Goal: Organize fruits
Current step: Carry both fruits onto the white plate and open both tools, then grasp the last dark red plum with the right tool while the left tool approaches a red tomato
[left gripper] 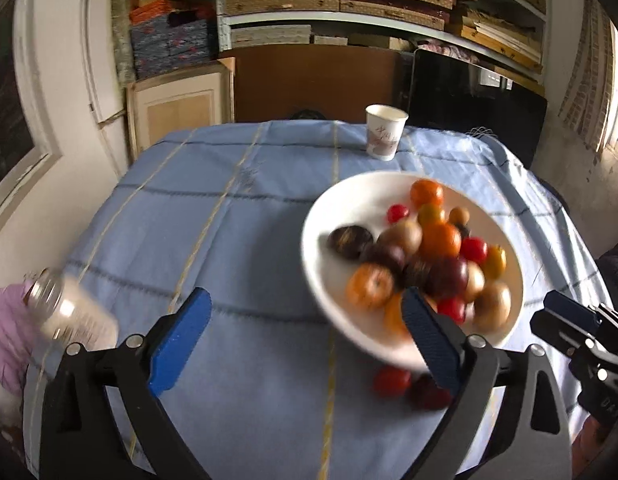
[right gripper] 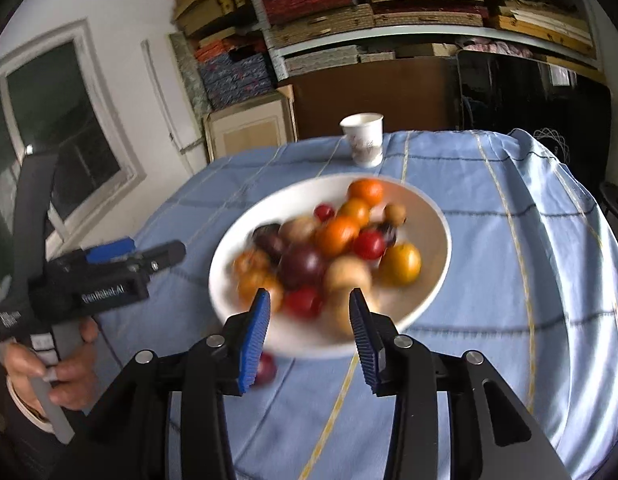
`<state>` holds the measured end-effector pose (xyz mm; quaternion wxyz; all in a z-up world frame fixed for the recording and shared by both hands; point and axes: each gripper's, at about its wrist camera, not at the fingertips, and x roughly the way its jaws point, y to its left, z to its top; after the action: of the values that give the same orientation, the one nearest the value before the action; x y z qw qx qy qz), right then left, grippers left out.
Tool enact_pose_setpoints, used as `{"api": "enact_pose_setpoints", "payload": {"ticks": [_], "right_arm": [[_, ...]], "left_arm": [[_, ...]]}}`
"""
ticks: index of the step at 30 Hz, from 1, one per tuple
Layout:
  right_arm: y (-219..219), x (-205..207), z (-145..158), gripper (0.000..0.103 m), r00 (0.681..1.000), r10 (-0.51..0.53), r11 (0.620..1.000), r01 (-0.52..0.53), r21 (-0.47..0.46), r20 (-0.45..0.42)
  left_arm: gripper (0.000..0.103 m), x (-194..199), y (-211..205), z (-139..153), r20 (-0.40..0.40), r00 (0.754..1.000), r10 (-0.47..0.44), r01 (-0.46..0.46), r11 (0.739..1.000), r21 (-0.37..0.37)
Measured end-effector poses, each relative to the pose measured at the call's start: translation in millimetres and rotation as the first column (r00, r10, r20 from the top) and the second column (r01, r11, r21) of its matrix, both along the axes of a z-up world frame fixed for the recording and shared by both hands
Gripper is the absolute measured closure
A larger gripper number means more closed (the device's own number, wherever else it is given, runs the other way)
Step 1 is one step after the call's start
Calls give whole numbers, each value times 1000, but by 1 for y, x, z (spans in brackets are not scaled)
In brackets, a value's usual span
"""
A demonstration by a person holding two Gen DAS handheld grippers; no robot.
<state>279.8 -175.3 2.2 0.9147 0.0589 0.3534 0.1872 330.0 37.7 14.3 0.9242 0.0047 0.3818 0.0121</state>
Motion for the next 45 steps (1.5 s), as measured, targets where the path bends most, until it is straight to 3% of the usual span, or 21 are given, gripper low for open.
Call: {"api": "enact_pose_setpoints", "payload": {"ticks": [5,9,19,29,32,45], "right_arm": [[32,-21,-21,62,997,71,996,-74,-59,-41],[56,-20,-36,62,992,93,990,-101,-101,-85],[75,-9,-50,60,992,55,986,-72,-153,-111],[82,3,-62,60,989,32,980,-60,-188,-146],[81,2,-63,64,988,35,981,-62,-182,-148],[55,-20,-51,65,990,79,990,-92,-112,-114]], "left_arm": [[9,-35,15,-21,-16,1000,1,-1,1000,-16],[9,-41,28,-31,-25,999,43,-43,999,-2],[9,-41,43,-31,-47,997,63,-66,996,-61],[9,-40,42,-32,-56,996,64,-67,996,-64],[9,-40,40,-32,-56,997,61,-64,996,-62],[9,-37,35,-41,-73,995,65,-67,997,-24]]}}
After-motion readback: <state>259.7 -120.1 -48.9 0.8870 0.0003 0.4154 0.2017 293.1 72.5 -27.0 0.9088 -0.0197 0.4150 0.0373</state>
